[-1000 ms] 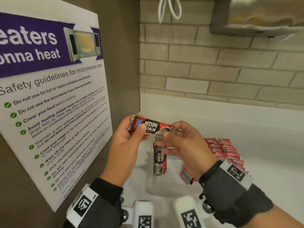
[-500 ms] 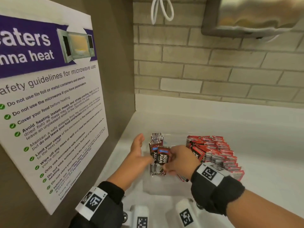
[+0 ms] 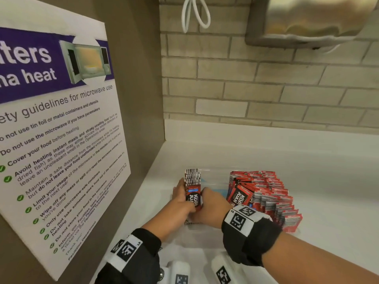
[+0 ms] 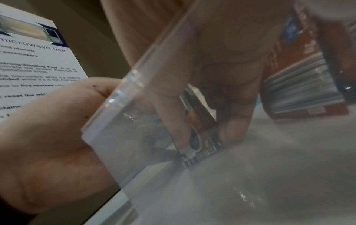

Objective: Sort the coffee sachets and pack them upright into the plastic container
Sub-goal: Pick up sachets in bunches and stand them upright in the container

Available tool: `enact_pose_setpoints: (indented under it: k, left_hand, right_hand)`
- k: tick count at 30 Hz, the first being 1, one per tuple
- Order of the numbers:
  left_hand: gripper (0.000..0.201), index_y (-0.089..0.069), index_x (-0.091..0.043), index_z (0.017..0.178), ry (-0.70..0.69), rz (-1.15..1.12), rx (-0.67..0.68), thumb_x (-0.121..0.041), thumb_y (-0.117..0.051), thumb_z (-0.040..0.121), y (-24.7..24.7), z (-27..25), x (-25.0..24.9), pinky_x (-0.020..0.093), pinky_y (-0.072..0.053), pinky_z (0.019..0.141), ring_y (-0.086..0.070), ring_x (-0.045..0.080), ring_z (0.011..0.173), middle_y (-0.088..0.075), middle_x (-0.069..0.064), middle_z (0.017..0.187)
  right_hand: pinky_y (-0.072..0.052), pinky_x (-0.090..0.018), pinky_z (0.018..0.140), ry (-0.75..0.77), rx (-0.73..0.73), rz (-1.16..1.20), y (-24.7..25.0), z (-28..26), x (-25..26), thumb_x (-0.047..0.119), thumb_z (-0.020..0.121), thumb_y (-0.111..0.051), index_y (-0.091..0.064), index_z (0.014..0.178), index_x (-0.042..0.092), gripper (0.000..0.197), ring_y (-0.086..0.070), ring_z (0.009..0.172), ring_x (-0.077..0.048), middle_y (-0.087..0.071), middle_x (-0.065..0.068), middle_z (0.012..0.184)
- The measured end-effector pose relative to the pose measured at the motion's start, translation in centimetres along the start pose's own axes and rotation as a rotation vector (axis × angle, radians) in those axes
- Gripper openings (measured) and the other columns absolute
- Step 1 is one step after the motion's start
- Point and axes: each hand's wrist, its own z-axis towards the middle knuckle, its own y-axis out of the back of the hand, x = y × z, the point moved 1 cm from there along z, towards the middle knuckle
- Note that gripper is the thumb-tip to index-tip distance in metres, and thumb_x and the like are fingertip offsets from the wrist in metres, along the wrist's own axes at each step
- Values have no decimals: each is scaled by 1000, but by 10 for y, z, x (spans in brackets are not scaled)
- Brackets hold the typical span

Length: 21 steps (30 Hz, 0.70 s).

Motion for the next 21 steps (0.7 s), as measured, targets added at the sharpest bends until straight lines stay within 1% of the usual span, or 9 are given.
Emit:
enact_pose_setpoints:
  k: [3, 5, 9, 11, 13, 15, 18, 20, 21]
  left_hand:
    - [91, -24, -36, 145, -13, -17, -4, -14, -47, 60, 0, 2, -1, 41, -36, 111, -45, 19, 126, -46, 2, 137]
    - [81, -27, -35, 145, -35, 20, -11, -14, -46, 69, 1, 3, -1, 39, -37, 110, -47, 16, 126, -47, 1, 138]
    - [68, -25, -29, 146, -77, 120, -25, 7, -36, 90, 2, 4, -1, 30, -37, 109, -47, 12, 126, -45, 1, 140]
    - [68, -16, -30, 149, -94, 161, -33, 5, -35, 94, 1, 6, 0, 31, -28, 115, -35, 13, 137, -32, 1, 151]
    - [70, -2, -29, 150, -103, 205, -36, 1, -35, 97, -1, 8, 1, 37, -15, 120, -12, 15, 146, -9, -2, 160]
    - [77, 5, -29, 150, -73, 180, -30, -1, -41, 94, -2, 11, 2, 40, -12, 120, -5, 16, 147, 0, -4, 160]
    - [101, 3, -38, 149, -1, 84, -21, -16, -52, 66, -2, 12, 7, 47, -17, 119, -13, 24, 146, -9, 3, 160]
    - [107, -6, -42, 148, 33, 16, -21, -18, -53, 55, -2, 14, 12, 46, -28, 115, -24, 29, 142, -17, 11, 157]
    - [107, -9, -42, 148, 43, -23, -26, -16, -54, 54, -2, 14, 13, 40, -39, 107, -34, 30, 136, -23, 13, 155]
  right_hand:
    - [-52, -33, 85, 60, -6, -48, -1, 3, 4, 19, 80, -62, -58, 112, 11, 33, -63, 100, -25, -64, -9, 106]
    - [-51, -33, 87, 45, -28, -62, -1, 3, 5, 17, 83, -57, -56, 114, 9, 32, -61, 103, -26, -63, -9, 109]
    - [-50, -32, 86, 26, -92, -67, -3, 4, 2, 20, 85, -57, -46, 118, 6, 38, -61, 102, -26, -61, -11, 113]
    - [-49, -32, 87, 26, -104, -70, -4, 4, 2, 21, 86, -57, -44, 120, 5, 39, -61, 103, -26, -60, -11, 114]
    - [-48, -32, 87, 26, -113, -80, -6, 5, 1, 21, 88, -57, -42, 119, 4, 38, -60, 104, -27, -59, -12, 115]
    - [-47, -32, 88, 18, -109, -104, -9, 6, 1, 20, 89, -56, -40, 119, 2, 38, -59, 105, -27, -57, -14, 117]
    - [-46, -32, 90, -9, -55, -139, -15, 10, -2, 21, 85, -59, -38, 122, 2, 46, -55, 109, -27, -50, -14, 121]
    - [-46, -31, 90, -7, -25, -165, -17, 13, -4, 24, 81, -64, -38, 125, 4, 55, -53, 109, -25, -47, -14, 121]
    - [-46, -30, 90, -8, -21, -173, -18, 13, -4, 25, 79, -66, -38, 126, 4, 58, -52, 109, -24, -46, -13, 121]
